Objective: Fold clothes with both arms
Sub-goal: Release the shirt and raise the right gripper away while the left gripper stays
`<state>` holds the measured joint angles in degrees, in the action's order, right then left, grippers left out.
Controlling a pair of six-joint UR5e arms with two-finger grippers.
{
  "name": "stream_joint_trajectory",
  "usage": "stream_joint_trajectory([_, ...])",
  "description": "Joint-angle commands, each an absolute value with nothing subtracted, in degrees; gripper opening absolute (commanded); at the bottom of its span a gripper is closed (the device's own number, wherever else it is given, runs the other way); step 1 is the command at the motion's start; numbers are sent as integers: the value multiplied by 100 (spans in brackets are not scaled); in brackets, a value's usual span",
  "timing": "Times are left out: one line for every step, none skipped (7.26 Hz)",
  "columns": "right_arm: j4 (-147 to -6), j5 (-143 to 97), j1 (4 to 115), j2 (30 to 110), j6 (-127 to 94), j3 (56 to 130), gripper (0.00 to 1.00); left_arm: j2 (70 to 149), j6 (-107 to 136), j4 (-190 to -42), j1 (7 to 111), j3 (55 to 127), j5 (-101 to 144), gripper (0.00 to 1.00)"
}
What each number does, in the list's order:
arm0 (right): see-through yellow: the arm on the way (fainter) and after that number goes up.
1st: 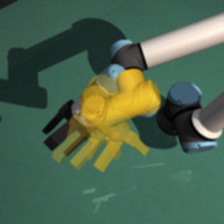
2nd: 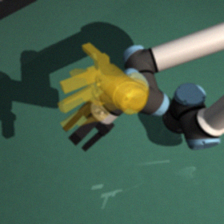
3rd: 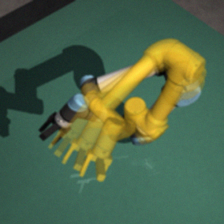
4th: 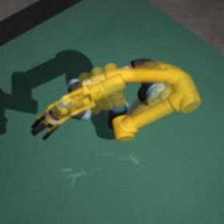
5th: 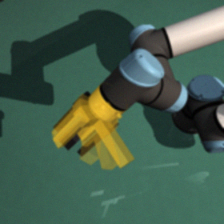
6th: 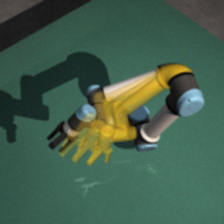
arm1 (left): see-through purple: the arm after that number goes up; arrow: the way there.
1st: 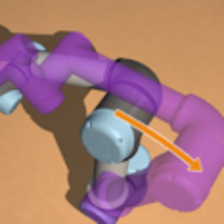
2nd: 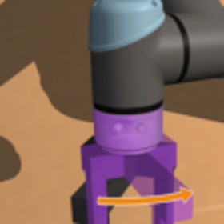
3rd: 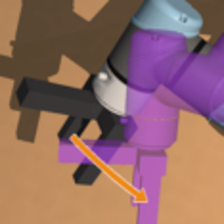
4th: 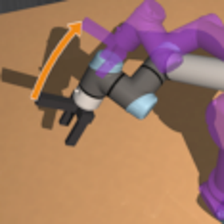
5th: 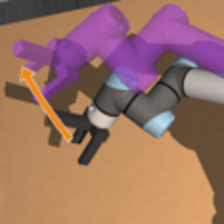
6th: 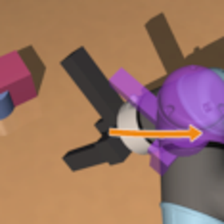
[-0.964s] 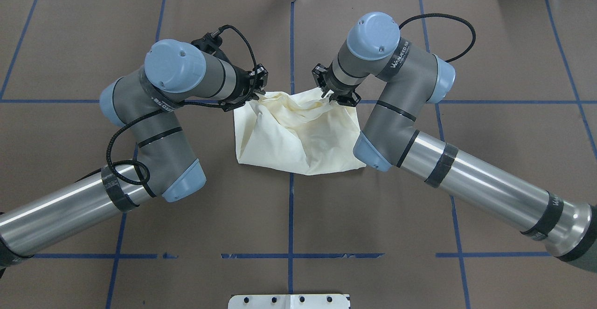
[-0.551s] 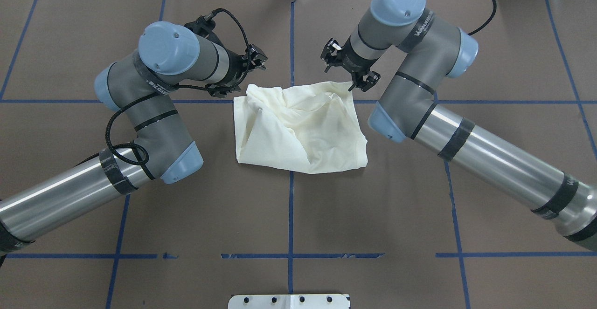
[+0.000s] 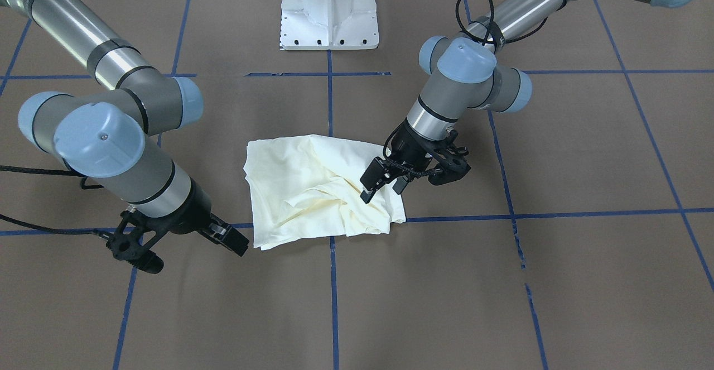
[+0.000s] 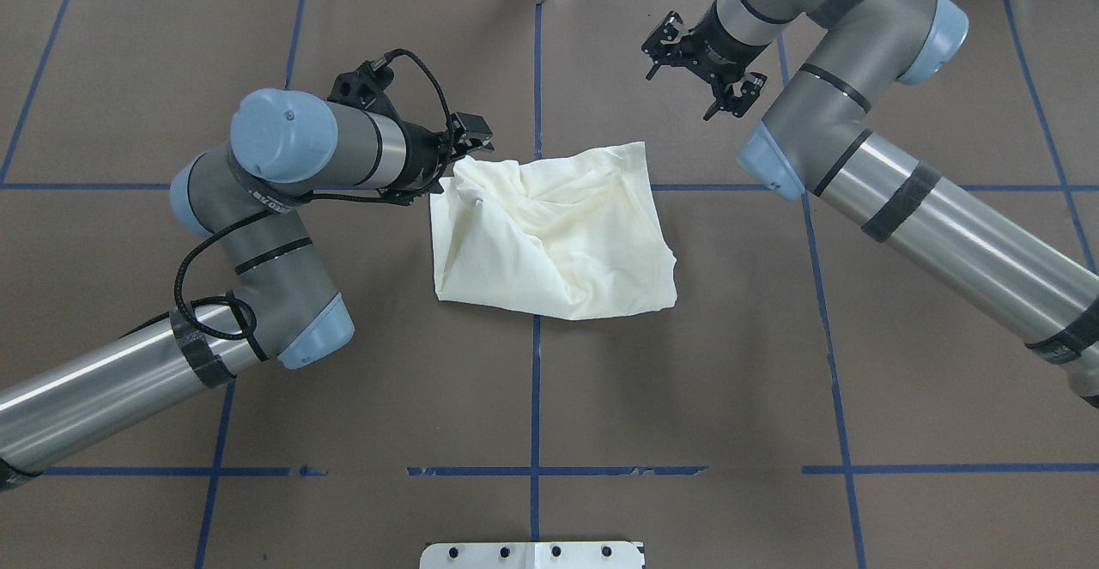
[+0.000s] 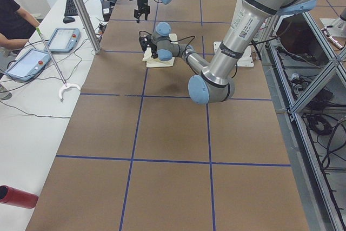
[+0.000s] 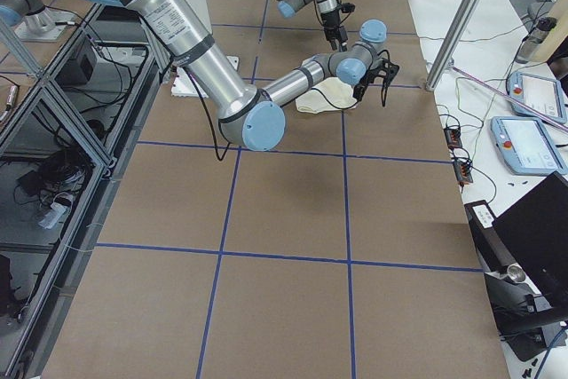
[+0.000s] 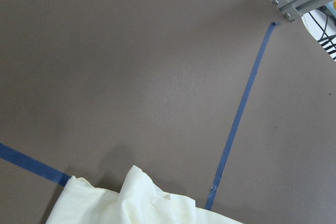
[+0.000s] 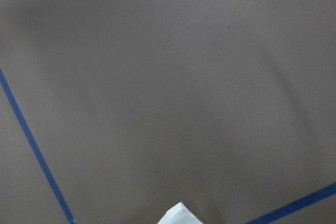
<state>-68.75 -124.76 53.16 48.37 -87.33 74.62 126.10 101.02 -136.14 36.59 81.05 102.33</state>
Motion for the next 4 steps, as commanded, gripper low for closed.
stream_joint_trajectory([-7362, -12682, 5711, 4948, -8010, 7636, 100, 12524, 9829, -14157, 3402, 7981, 10239, 100])
stream_joint_trajectory([-7713, -12683, 5748, 4948, -7772, 7794, 100, 12533, 9809, -14394, 3323, 7885, 10283, 100])
stream_joint_trajectory([-7830, -12683, 5818, 4957, -7743, 7900, 100, 12568, 9722, -14797, 3314, 7623, 10588, 100])
stream_joint_trajectory([-7848, -12683, 5836, 5018, -7743, 7997, 100, 12551, 9486, -15201, 3313, 7394, 10861, 100])
